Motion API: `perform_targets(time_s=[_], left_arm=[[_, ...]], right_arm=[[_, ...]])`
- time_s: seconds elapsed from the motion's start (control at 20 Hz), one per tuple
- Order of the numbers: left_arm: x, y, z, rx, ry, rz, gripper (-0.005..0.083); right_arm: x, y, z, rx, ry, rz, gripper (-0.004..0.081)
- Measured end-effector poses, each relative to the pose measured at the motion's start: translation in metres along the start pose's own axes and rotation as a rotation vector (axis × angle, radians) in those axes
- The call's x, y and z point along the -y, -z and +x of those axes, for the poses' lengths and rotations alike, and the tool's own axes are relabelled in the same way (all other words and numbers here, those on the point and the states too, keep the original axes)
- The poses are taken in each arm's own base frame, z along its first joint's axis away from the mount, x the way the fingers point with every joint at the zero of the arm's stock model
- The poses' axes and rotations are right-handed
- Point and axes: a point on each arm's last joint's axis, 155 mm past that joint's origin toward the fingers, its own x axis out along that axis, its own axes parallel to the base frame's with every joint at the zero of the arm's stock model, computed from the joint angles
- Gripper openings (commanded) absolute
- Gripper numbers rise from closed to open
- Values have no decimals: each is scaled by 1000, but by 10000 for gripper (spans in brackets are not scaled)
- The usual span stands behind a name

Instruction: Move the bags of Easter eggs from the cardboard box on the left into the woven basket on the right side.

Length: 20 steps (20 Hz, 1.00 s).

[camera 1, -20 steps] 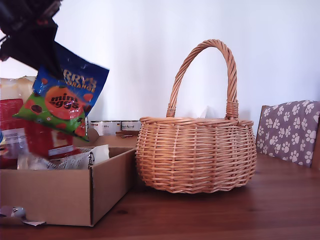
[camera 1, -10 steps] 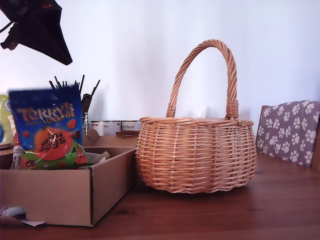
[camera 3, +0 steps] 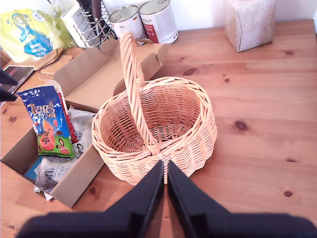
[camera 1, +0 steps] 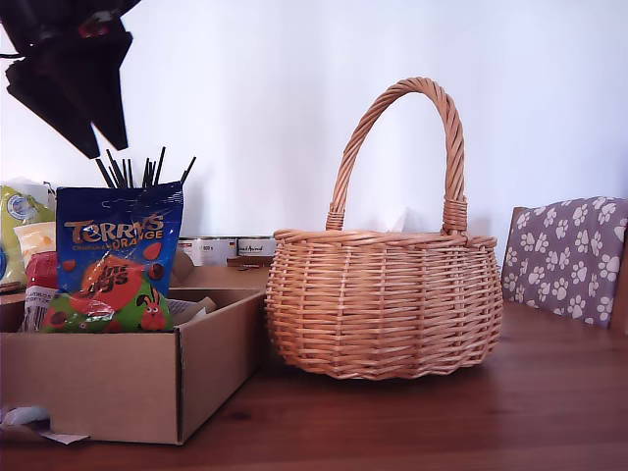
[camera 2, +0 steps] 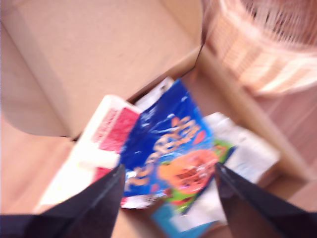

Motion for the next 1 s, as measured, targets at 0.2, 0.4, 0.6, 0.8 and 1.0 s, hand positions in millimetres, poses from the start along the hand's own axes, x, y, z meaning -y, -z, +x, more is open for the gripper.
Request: perform_targets(time_s=[0.2,0.4,0.6,0.8,1.0], left_arm=[[5,-23,-5,139,76,238,597],[11,-25,9,147,140,338,597],[10,-9,53,57,213,354,596],[22,10,58,-23,284,300,584],[36,20,56,-72,342,222,584]], right_arm=[[0,0,0,-1,0,0,-13],[0,3,0,-11,1,-29,-13],[0,7,0,-26,1,-38,-13],[0,7,0,-28,1,-37,-13],[0,7,0,-28,1,-40,-13]])
